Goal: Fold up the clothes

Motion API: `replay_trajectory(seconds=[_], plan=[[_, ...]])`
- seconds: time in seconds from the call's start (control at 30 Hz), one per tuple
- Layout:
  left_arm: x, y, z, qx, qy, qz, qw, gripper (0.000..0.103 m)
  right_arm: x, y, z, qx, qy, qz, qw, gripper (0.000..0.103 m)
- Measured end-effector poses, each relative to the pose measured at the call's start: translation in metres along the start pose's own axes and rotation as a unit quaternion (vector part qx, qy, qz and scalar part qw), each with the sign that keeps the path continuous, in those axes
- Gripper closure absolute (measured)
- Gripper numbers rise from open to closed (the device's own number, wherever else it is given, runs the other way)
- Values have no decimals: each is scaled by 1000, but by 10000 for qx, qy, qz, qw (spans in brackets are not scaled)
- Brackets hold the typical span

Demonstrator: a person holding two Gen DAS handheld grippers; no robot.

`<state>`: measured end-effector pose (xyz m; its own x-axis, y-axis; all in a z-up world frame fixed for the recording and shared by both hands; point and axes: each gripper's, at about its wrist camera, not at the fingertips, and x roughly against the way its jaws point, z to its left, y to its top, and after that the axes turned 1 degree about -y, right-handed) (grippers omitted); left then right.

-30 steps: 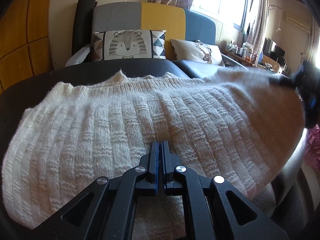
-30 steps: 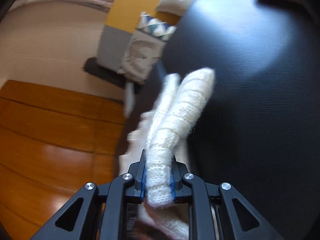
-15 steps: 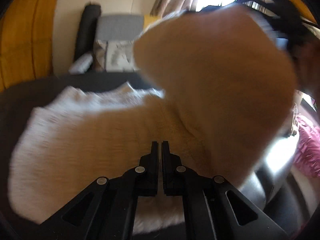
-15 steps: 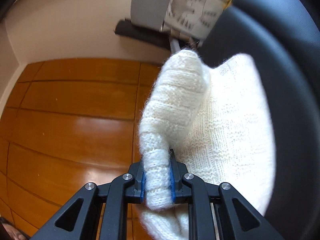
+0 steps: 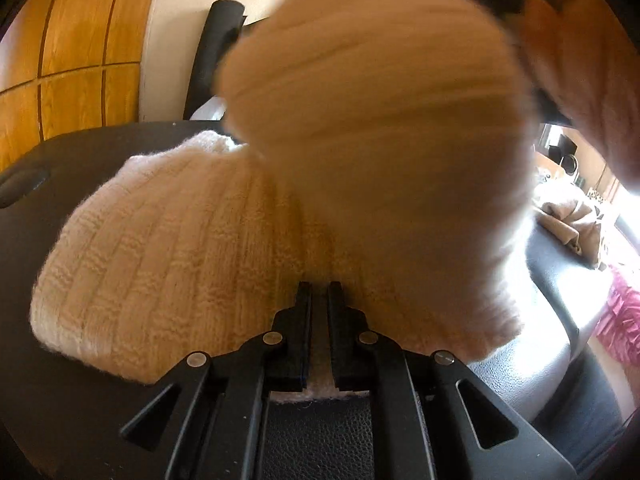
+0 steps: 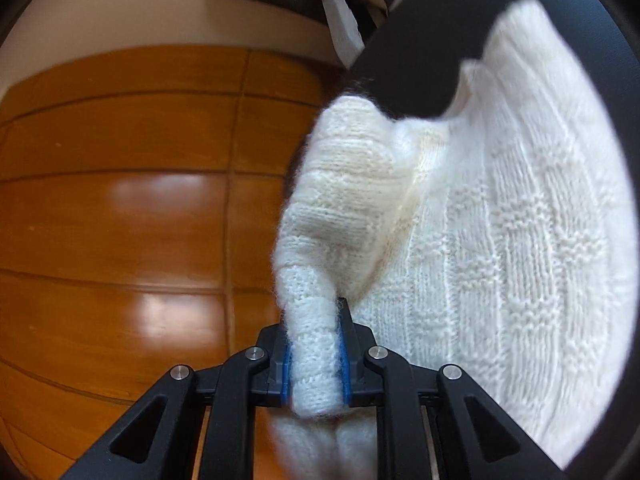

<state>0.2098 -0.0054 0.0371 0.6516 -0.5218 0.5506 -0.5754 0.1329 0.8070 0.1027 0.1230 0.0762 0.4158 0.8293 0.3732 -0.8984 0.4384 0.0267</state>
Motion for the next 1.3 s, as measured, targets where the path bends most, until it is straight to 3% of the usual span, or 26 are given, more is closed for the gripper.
replay_trajectory(seconds=[0.33, 0.6, 0.7, 0.8, 0.87, 0.97, 1.03, 1.2, 1.3], plan=[[2, -6, 11, 411, -406, -73, 9983, 95, -76, -3, 10, 110, -378, 493, 9980, 86], [3, -10, 14, 550, -547, -130, 9969, 95, -109, 17, 11, 227, -410, 939, 9945, 77], [5, -11, 15, 597, -585, -129, 9964, 94, -103, 23, 14, 208, -50, 1084, 9939, 73], [8, -11, 18, 772, -668, -72, 9948, 94, -83, 14, 22, 406, 613, 1106, 9911, 73], [12, -10, 20, 924, -720, -11, 9931, 94, -57, 5, 31, 833, 620, 932, 9902, 73], [24, -10, 20, 958, -714, -12, 9928, 94, -22, -11, 36, 1637, -73, 604, 9846, 73], [34, -10, 18, 881, -671, -62, 9938, 94, -1, -26, 33, 2135, -627, 375, 9742, 73], [61, -9, 0, 542, -756, 45, 9957, 94, 18, -60, 18, 3333, -1771, -25, 9261, 75], [65, -1, -6, 525, -675, -26, 9963, 94, 6, -64, 11, 3719, -1875, -193, 9089, 75]])
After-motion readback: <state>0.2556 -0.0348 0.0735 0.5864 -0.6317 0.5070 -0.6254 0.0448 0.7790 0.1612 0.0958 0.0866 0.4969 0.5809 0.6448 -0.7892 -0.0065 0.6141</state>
